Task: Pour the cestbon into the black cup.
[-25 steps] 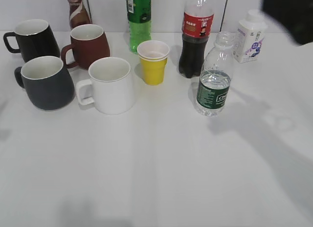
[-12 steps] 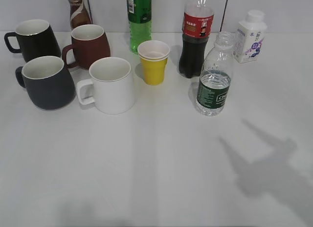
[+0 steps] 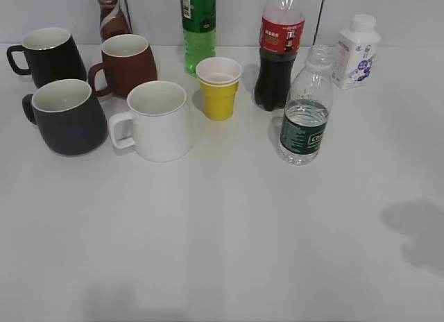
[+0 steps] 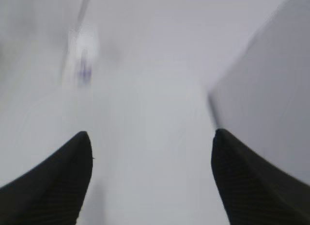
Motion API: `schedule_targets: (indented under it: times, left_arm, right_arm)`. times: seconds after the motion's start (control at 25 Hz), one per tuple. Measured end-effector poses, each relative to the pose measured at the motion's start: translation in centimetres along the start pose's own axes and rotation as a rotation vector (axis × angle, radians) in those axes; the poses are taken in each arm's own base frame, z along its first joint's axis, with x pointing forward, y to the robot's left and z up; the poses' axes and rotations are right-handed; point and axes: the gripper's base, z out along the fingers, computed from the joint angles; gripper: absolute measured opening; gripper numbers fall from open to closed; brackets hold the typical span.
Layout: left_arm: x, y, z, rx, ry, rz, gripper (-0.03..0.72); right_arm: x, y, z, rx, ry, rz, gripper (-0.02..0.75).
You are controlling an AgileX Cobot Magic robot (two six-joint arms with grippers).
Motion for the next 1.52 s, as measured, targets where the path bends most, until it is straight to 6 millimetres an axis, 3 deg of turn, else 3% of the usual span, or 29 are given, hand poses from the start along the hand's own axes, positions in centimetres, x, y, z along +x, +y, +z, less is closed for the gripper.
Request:
schedule_targets:
  times: [0.2,0.44,0.64,0.84,1.36,1.52]
  left_arm:
    - [1.5,-0.2,-0.6,0.032,0.104,-0.012,0.542]
    - [3.4,-0.2,-1.6,0.067,0.082,-0.02,0.541]
    - [6.1,-0.8,-0.6,0.126,0.132,-0.024,0.541]
    - [5.7,-1.1,0.3,0.145,0.046,-0.029,0.538]
    - [5.7,-1.3,0.7,0.146,0.023,-0.029,0.498]
    - [5.7,-1.4,0.6,0.056,0.021,-0.072,0.475]
  right_arm:
    - [-0.7,0.7,-5.2,-0.276,0.098,0.201,0.576]
    - [3.3,1.0,-8.3,-0.34,0.263,0.187,0.576]
    - [5.9,1.4,-9.0,-0.335,0.205,0.187,0.576]
    - [6.0,1.4,-8.9,-0.313,0.084,0.202,0.576]
    - [6.0,1.4,-8.8,-0.303,0.047,0.208,0.575]
    - [6.3,1.2,-9.6,-0.205,0.008,0.261,0.575]
